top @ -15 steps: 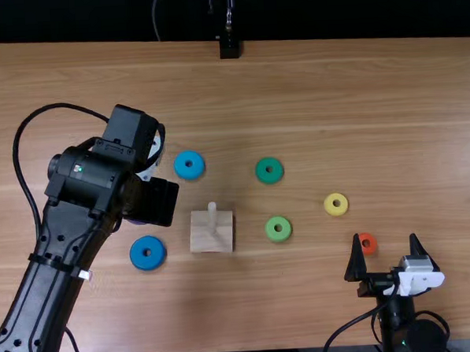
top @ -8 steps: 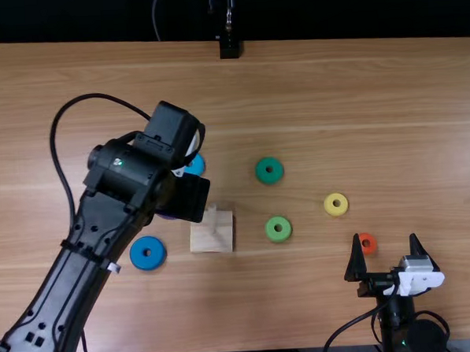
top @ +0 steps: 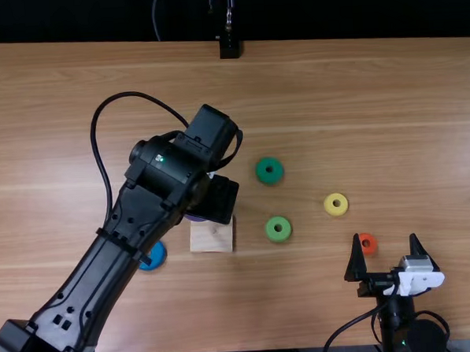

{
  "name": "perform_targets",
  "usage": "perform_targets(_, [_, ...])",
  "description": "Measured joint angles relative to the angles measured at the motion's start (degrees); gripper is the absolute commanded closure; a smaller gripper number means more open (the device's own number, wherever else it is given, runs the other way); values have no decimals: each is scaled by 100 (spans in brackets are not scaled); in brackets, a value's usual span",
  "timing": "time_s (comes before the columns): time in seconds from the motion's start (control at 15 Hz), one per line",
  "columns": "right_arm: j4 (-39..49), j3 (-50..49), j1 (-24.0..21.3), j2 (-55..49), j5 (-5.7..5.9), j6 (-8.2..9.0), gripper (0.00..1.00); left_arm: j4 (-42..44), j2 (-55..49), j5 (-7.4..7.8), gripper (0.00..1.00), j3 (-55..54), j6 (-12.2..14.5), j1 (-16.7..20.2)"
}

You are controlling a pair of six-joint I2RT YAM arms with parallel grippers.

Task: Build the Hanoi tower: stack the rings onto the peg from bottom to top in this color order: purple, dark blue, light blue, dark green, light green, yellow, orange.

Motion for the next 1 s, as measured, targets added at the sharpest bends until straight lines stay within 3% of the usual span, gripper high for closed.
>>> perform_targets(0.2, [-2, 0, 0, 0, 0, 0, 0, 11, 98, 4, 100, 2, -96, -173])
perform_targets(1.0, [2, 0, 0, 0, 2, 0, 0, 52, 297, 2, 100, 50, -164, -289])
